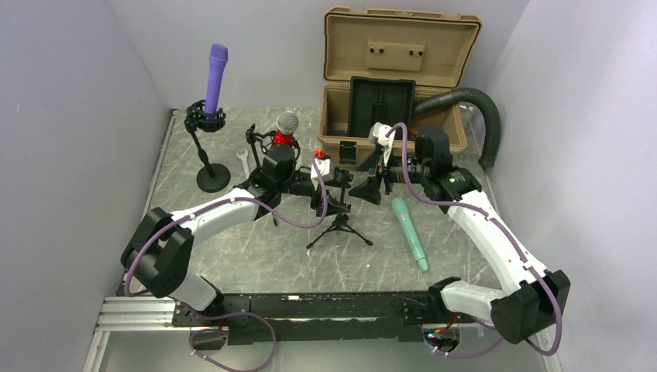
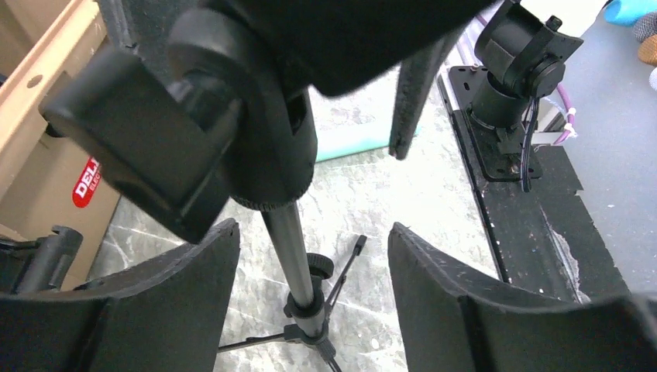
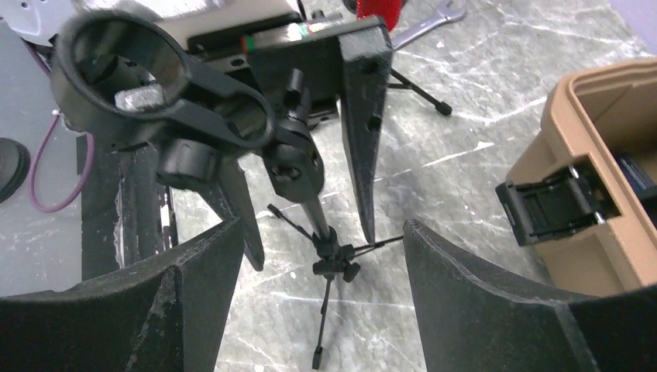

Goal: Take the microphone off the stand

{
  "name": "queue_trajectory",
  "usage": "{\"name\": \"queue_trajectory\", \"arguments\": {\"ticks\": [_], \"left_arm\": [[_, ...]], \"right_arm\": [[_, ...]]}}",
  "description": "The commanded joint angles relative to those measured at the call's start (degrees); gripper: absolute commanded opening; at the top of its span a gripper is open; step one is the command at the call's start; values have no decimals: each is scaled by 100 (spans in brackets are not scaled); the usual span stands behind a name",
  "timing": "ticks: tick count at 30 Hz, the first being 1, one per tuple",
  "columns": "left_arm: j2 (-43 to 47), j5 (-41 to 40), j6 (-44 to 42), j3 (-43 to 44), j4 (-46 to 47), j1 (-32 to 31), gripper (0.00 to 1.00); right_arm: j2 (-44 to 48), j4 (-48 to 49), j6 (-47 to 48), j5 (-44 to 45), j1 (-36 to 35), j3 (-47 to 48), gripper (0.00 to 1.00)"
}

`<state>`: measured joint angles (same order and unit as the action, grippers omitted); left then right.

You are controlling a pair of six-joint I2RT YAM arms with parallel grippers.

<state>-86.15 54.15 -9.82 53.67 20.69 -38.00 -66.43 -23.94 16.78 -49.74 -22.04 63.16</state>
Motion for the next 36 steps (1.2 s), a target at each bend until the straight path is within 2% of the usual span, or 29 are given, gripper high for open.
{"name": "queue_trajectory", "arguments": {"ticks": [1,4,7,11,20,25,32,36], "left_arm": [[163,81,-204,151,-136,-12,80],[231,12,-330,112,-213,-5,93],[309,-49,-433,85,-344,11,99],[402,-108,-472,4,-362,90,99],[481,-234,-564,-197,-389,255,99],[441,-262,-548,-274,-318,280,99],[396,-235,-382,-391,-7,291,96],[294,-417,-184,-321,100,284,93]], "right_arm": [[-60,548,118,-159,-223,37,77],[-138,704,86,-82,-261,-14,76],[-181,950,40,-89,-319,-92,75],[-285,1164,-27,-111,-400,-116,72],[-468,1554,-203,-259,-545,-272,59],[-435,1691,-313,-256,-566,-334,43],[-191,1636,-436,-53,-562,-139,1],[-152,1376,-598,83,-558,218,0]]}}
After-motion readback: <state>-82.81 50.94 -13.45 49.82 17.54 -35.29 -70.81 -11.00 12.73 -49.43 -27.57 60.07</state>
